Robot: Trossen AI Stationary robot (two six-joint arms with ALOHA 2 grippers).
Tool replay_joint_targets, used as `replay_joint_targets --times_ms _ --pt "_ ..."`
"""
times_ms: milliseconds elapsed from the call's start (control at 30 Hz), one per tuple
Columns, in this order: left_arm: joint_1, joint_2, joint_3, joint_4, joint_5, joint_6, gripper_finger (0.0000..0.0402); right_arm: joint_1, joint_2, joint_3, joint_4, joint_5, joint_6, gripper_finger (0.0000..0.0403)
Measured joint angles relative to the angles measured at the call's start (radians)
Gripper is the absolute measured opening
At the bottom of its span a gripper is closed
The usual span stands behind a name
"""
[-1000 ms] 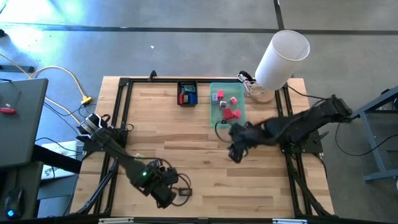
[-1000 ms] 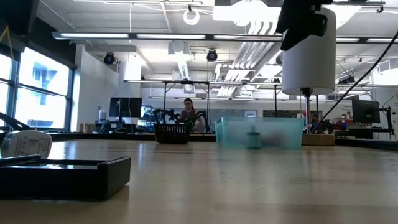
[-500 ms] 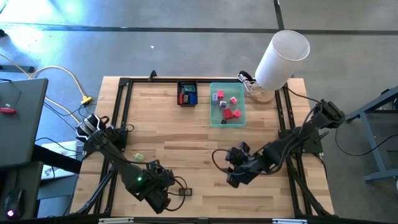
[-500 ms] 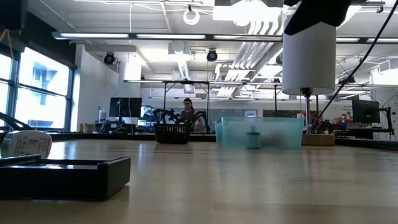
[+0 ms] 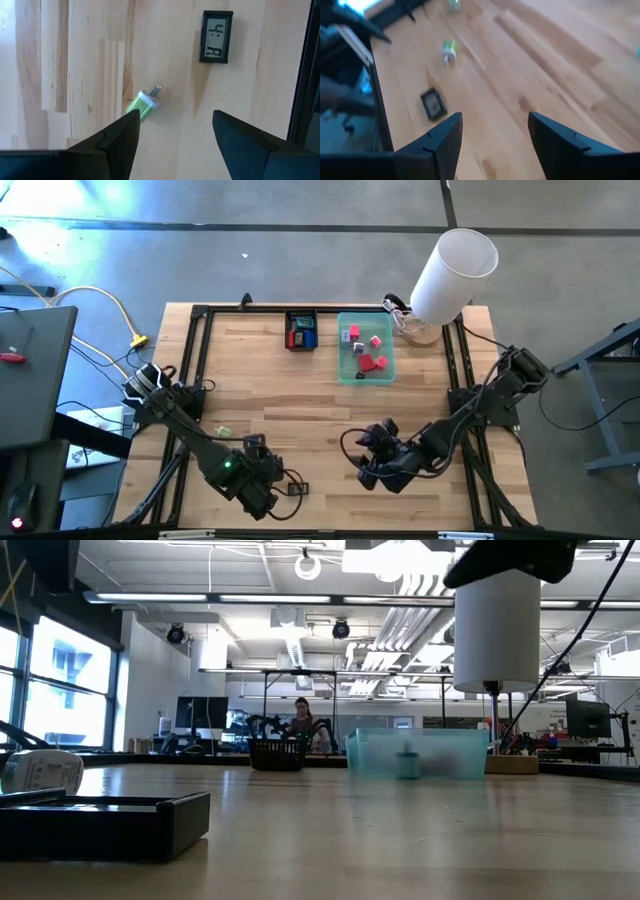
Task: Pick & Place Office items
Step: Put the bottom green charger adapter into the blue bin
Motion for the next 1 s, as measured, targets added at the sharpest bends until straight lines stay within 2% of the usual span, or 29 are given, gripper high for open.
replay_joint_targets --times_ms 133,333,600,767,900,1000 --pt "-0.01 0.0 0.0 -0.009 0.0 0.021 0.0242 0.0 0.0 0.0 0.045 0.087 -0.014 0.0214" --pt "-0.029 0.0 0.0 -0.01 0.021 -0.005 0.0242 -0.001 0.0 0.0 0.108 0.147 -0.089 0.0214" --pt "-0.046 0.0 -0.001 -0.032 0.03 -0.085 0.0242 -0.003 0.0 0.0 0.123 0.147 -0.164 0.0214" --pt "-0.041 0.007 -0.001 -0.128 0.024 -0.149 0.0242 -0.002 0.0 0.0 0.124 0.145 -0.195 0.0214" --pt "-0.012 0.012 -0.002 -0.171 0.024 -0.138 0.0242 -0.002 0.0 0.0 0.12 0.144 -0.211 0.0214" --pt "0.008 0.013 -0.002 -0.179 0.016 -0.038 0.0242 -0.001 0.0 0.0 0.116 0.135 -0.211 0.0214"
